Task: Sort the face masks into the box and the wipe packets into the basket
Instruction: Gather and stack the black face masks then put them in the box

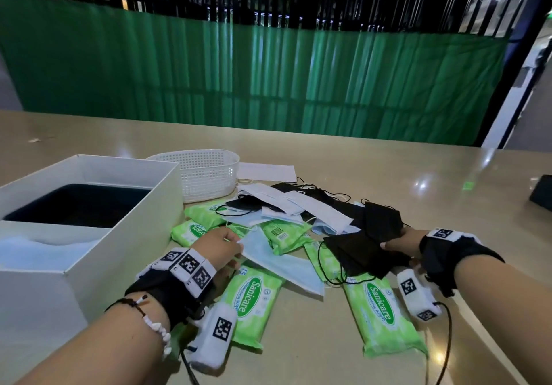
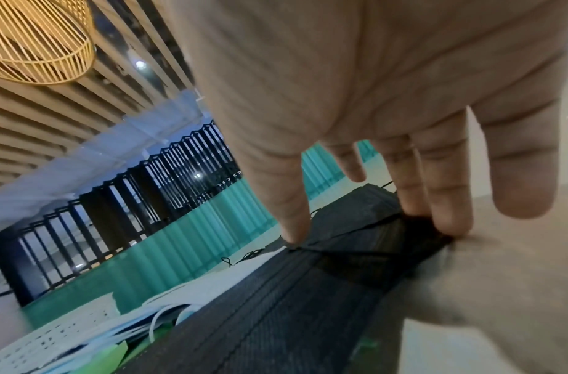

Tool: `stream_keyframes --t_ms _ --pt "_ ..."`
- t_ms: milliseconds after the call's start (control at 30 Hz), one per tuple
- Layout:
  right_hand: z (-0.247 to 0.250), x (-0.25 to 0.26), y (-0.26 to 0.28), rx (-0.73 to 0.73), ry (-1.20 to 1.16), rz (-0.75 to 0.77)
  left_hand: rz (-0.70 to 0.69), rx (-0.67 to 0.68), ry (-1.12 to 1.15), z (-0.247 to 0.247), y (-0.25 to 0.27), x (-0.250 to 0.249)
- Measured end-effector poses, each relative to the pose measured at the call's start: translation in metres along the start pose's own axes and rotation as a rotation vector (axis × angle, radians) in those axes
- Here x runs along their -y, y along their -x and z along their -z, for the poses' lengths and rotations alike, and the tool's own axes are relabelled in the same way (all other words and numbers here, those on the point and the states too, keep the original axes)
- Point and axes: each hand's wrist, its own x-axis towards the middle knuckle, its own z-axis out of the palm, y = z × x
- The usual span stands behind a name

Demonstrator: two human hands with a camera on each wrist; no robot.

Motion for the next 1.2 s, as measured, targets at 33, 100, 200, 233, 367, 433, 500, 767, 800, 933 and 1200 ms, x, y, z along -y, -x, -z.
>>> stream_keyframes --t_ms 33,100,200,233,367,433,500,767,800,933,1200 --pt "-0.001 0.0 -0.001 -0.006 -0.003 0.003 -0.017 -0.013 0.077 0.001 0.001 -0.005" --pt "-0.003 0.002 -0.002 -0.009 0.034 -0.006 -0.084 -0.033 0.197 0.004 0.006 -0.016" --pt "-0.004 0.006 0.003 0.001 0.212 0.005 -0.174 -0.053 0.256 0.011 0.014 -0.034" --pt "-0.004 0.008 0.006 -0.006 0.27 0.019 -0.196 -0.057 0.271 0.013 0.016 -0.038" --pt "-0.005 0.012 0.013 -0.01 0.381 0.111 -0.271 -0.078 0.361 0.021 0.022 -0.054" --pt "-0.005 0.016 0.018 0.041 0.316 0.156 -0.318 -0.091 0.425 0.025 0.024 -0.062" --pt "-0.002 0.019 0.022 0.124 0.186 0.196 -0.352 -0.142 0.497 0.032 0.023 -0.07" --pt "-0.011 0.033 0.028 0.187 0.139 0.191 -0.118 -0.307 0.604 0.035 -0.004 -0.047" --pt "-0.013 0.034 0.027 0.193 0.134 0.18 -0.057 -0.306 0.575 0.034 -0.009 -0.037" --pt "-0.015 0.041 0.031 0.187 0.177 0.22 0.14 -0.277 0.382 0.033 -0.02 -0.006" --pt "0.012 0.038 0.023 0.009 0.011 0.128 -0.223 -0.263 -0.128 0.0 0.005 -0.037"
